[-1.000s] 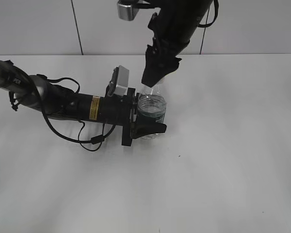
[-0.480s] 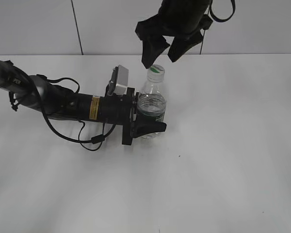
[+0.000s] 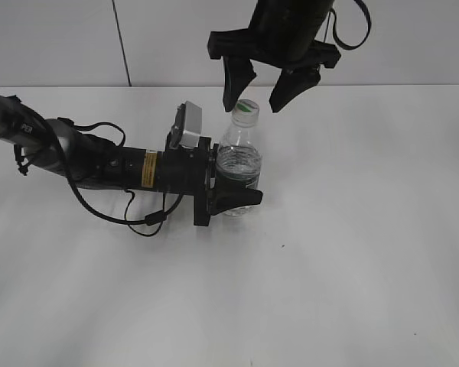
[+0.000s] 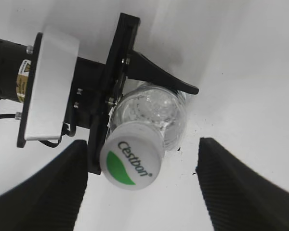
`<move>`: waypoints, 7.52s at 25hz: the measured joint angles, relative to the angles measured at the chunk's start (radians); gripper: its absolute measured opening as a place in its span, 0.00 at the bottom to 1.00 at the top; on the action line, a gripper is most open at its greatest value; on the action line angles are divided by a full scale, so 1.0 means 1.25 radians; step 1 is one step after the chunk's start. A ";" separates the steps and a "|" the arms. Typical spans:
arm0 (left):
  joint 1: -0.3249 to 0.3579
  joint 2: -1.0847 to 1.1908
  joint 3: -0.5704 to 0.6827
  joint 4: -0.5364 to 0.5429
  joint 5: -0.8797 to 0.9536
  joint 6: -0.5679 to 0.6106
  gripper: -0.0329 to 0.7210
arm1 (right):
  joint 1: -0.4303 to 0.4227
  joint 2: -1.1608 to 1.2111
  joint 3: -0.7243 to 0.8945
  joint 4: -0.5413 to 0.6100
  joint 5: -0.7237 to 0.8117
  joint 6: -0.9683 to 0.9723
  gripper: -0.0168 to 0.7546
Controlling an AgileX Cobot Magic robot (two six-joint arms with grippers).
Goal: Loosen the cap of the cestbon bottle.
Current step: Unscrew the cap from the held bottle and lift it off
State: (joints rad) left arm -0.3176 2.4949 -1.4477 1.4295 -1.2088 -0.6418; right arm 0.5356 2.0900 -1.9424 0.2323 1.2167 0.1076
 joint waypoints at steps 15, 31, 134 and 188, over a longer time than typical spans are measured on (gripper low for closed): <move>0.000 0.000 0.000 0.000 0.001 0.000 0.58 | 0.000 0.023 0.000 0.017 0.001 0.010 0.61; 0.000 0.000 0.000 0.000 0.004 0.000 0.58 | 0.000 0.023 0.000 0.017 0.002 0.011 0.55; 0.017 -0.001 0.000 0.011 0.008 0.000 0.58 | 0.001 0.038 -0.031 0.043 0.001 -0.154 0.42; 0.020 -0.002 -0.001 0.018 -0.001 0.004 0.58 | -0.013 0.038 -0.032 0.068 0.007 -1.362 0.41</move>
State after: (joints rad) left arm -0.2931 2.4921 -1.4488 1.4521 -1.2104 -0.6370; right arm 0.5188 2.1372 -1.9826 0.3179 1.2259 -1.5946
